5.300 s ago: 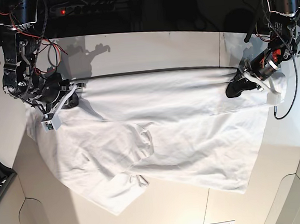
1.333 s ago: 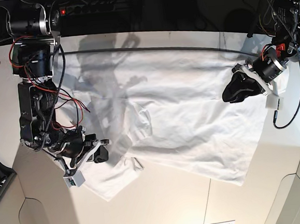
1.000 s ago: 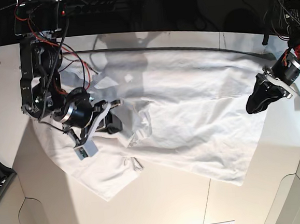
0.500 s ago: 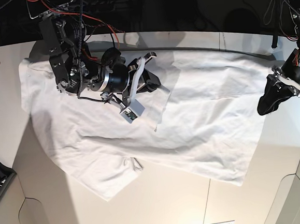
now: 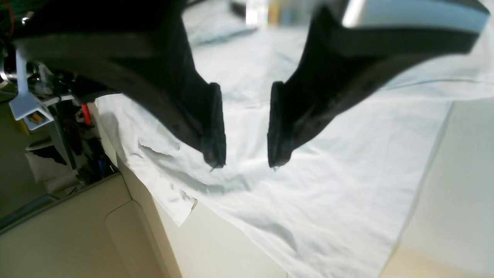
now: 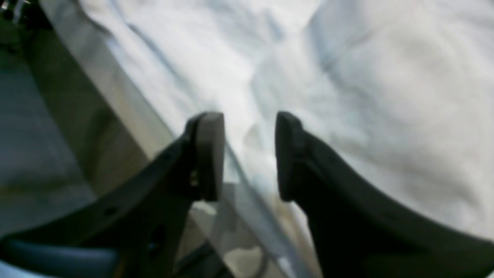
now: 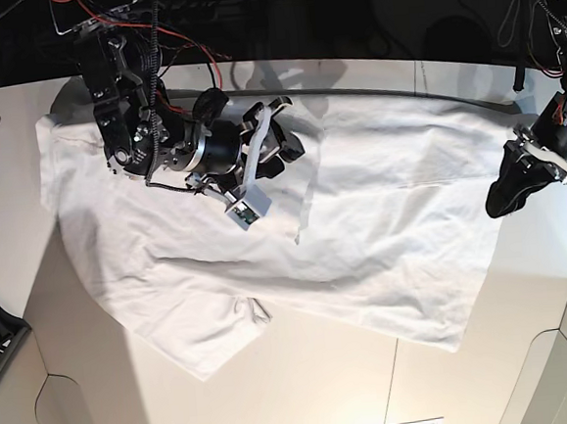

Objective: Layout the t-shirt on the table in an organized manner, then fold the t-shirt properly
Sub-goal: 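Sweep the right gripper across the shirt middle to smooth it, then reach the left gripper across the shirt body and smooth it flat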

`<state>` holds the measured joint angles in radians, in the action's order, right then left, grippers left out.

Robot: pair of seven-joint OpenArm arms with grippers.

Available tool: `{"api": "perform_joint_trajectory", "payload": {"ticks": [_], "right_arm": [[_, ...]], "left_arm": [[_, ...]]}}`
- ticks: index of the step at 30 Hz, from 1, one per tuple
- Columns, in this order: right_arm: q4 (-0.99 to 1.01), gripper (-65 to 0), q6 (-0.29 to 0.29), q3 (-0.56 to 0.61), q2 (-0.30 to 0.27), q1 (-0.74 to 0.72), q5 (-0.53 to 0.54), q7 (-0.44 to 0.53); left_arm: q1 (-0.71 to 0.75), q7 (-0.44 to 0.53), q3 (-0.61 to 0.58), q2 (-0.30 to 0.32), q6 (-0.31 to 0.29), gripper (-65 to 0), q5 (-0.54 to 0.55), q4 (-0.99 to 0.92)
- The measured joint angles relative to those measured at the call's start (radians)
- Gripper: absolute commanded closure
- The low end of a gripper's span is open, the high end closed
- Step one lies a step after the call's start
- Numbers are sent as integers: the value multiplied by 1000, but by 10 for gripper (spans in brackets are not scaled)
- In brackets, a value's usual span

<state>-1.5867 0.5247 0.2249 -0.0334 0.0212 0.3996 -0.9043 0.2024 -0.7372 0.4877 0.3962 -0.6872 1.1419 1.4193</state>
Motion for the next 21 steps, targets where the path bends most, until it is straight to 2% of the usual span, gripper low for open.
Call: {"api": "perform_joint_trajectory", "payload": {"ticks": [3,8,9,10,12,14,15,21], "right_arm": [[0,-219,0,-1,0,2,2,-81],[-61,-218,0,-48,-5,3,0,-81],[-80,-201,0,-63,-5,2,0,-81],[-103,-157,0,-80,-5,2,0,-81],[-151,0,-1,-120,-5,3,3,-95],[-195,0,-24,-167,-2,11,4,-100],[-217,0,-24,-194,-2,22,14,-100],[-267,0,-26,-346,-2,140,93,-100]], "left_arm": [[0,0,0,0,0,-224,0,0],[0,0,0,0,0,-224,4,0],[-1,0,0,0,0,-224,7,0],[-6,0,-3,0,0,-222,8,0],[-18,0,-19,1,0,-157,8,0],[-37,-21,-61,3,0,-19,17,0],[-49,-37,-95,3,0,0,26,0],[-161,-132,-362,-24,0,0,43,0]]}}
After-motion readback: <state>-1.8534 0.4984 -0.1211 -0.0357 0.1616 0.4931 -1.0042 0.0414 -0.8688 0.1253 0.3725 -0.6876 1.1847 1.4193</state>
